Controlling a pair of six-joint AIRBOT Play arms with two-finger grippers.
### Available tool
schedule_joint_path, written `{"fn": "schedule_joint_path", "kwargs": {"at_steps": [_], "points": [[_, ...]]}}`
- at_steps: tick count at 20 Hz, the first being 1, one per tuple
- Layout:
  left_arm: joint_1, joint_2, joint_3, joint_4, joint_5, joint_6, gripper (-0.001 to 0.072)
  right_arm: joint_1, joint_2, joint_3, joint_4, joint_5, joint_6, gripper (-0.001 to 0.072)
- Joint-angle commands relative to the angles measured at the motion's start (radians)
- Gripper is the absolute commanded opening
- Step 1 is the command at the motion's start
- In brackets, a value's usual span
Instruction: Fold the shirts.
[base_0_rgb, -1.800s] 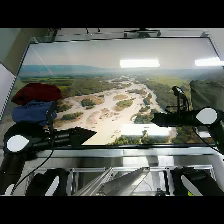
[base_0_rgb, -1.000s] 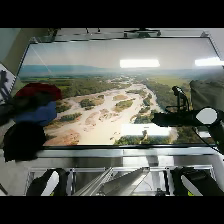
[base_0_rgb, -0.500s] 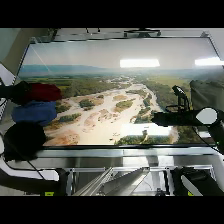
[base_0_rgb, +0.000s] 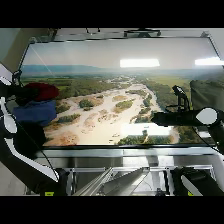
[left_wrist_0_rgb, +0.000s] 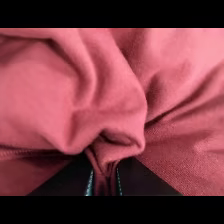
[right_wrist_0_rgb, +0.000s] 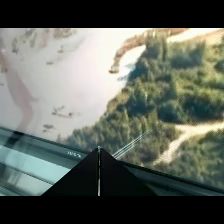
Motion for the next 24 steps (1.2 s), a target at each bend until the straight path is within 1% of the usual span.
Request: {"fn": "schedule_joint_path", "kwargs": {"at_steps": [1,2,3,5,6,7,8,9,12,14,16,17,18,19,20,21,22,23,24], "points": [[-0.015,0.018,0.152,-0.112,-0.114,-0.057,0.0018,0.000,0.000,0.000,0.000,0.000,0.000,0.0022],[-0.024,0.045,0.192,-0.241,-0.144,-0.043,0.0019,0.000,0.000,0.000,0.000,0.000,0.000,0.0022],[-0.034,0.085,0.208,-0.396,-0.174,-0.004,0.0019,0.000,0.000,0.000,0.001,0.000,0.001,0.0022],[-0.071,0.193,0.159,-0.666,-0.194,0.048,0.0018,0.000,0.000,0.000,0.015,0.001,0.000,0.0021],[-0.102,0.255,0.117,-0.777,-0.202,0.074,0.0018,0.000,0.000,0.000,0.028,0.002,0.000,0.0022],[-0.138,0.311,0.078,-0.844,-0.208,0.091,0.0019,0.000,0.000,0.000,0.043,0.007,0.000,0.0021],[-0.185,0.365,0.036,-0.871,-0.214,0.092,0.0018,0.000,0.001,0.000,0.047,0.008,0.000,0.0021],[-0.240,0.412,-0.008,-0.867,-0.223,0.092,0.0019,0.000,0.000,0.000,0.045,0.009,0.000,0.0021],[-0.416,0.502,-0.158,-0.792,-0.242,0.091,0.0018,0.000,0.001,0.000,0.042,0.022,-0.014,0.0021],[-0.539,0.529,-0.280,-0.774,-0.197,0.093,0.0019,0.000,0.001,0.001,0.042,0.030,-0.057,0.0022],[-0.655,0.526,-0.391,-0.774,-0.118,0.099,0.0018,0.000,0.001,0.001,0.042,0.031,-0.087,0.0022],[-0.706,0.514,-0.435,-0.773,-0.077,0.100,0.0083,0.000,0.001,0.001,0.042,0.031,-0.099,0.0022],[-0.751,0.496,-0.464,-0.773,-0.042,0.102,0.0341,0.000,0.001,0.001,0.042,0.031,-0.105,0.0027],[-0.784,0.476,-0.479,-0.774,-0.017,0.102,0.0459,0.000,0.001,0.001,0.042,0.031,-0.105,0.0028],[-0.800,0.458,-0.481,-0.775,-0.006,0.101,0.0720,0.000,0.001,0.003,0.042,0.032,-0.105,0.0030],[-0.802,0.443,-0.472,-0.774,-0.013,0.099,0.0720,-0.005,0.001,0.009,0.041,0.042,-0.105,0.0052],[-0.790,0.432,-0.449,-0.765,-0.045,0.098,0.0720,-0.017,0.001,0.025,0.035,0.066,-0.105,0.0235],[-0.764,0.424,-0.414,-0.734,-0.097,0.097,0.0720,-0.032,0.001,0.048,0.024,0.085,-0.106,0.0379],[-0.732,0.422,-0.376,-0.680,-0.160,0.066,0.0720,-0.048,0.001,0.074,0.014,0.097,-0.122,0.0396]]}}
